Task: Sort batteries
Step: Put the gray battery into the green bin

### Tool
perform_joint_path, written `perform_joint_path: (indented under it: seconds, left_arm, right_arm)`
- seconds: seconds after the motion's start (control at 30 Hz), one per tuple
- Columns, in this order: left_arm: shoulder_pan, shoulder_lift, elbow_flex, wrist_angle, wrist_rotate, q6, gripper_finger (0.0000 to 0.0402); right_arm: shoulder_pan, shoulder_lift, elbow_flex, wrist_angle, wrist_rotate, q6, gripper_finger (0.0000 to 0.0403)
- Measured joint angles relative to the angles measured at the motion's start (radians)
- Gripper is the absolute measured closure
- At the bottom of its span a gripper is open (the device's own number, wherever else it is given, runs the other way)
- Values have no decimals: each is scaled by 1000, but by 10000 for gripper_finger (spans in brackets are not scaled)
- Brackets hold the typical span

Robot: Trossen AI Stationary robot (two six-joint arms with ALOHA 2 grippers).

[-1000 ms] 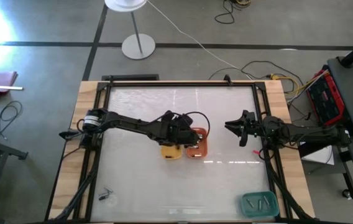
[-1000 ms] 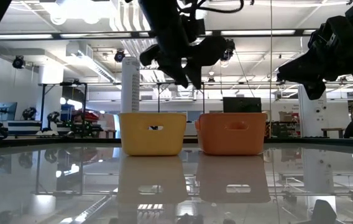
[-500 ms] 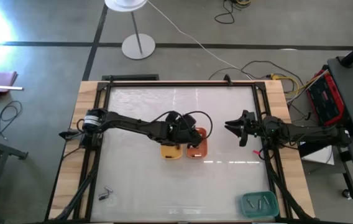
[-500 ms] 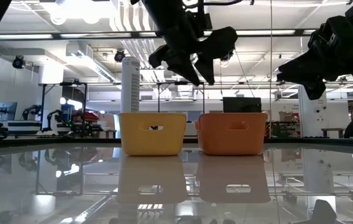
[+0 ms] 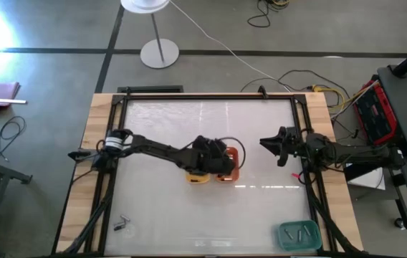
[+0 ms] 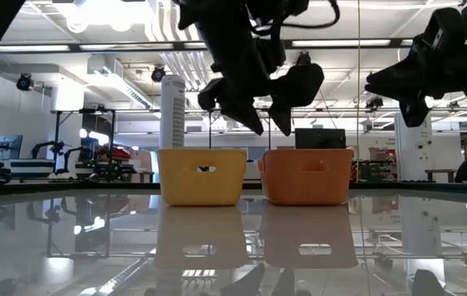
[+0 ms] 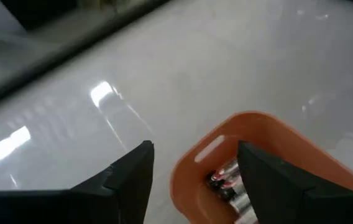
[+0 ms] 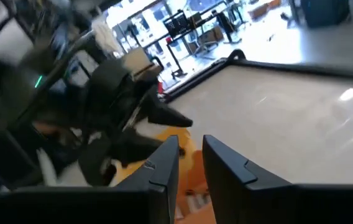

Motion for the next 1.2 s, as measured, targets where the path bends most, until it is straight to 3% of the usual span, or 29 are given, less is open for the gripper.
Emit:
perform_joint_path:
  seconds: [0.13, 0.27, 0.6, 0.77, 1.03, 1.2]
  left_arm:
    - [-83, -2, 1, -3, -131, 60, 206]
    - [-171, -5, 1, -81, -194, 85, 218]
    - [-355, -110, 0, -287, -161, 17, 229]
    - [-446, -197, 0, -394, -31, -48, 233]
    - [-535, -301, 0, -807, 247, -552, 233]
    - [-594, -283, -1, -933, 504, -525, 233]
  right_arm:
    - [0, -1, 0, 25, 0, 160, 345]
    - [0, 1, 0, 67, 1, 181, 344]
    - [0, 1, 0, 117, 2, 132, 352]
    - [26, 35, 0, 118, 0, -17, 353]
    - [125, 182, 0, 198, 40, -94, 294]
    - [182, 299, 0, 401, 135, -204, 248]
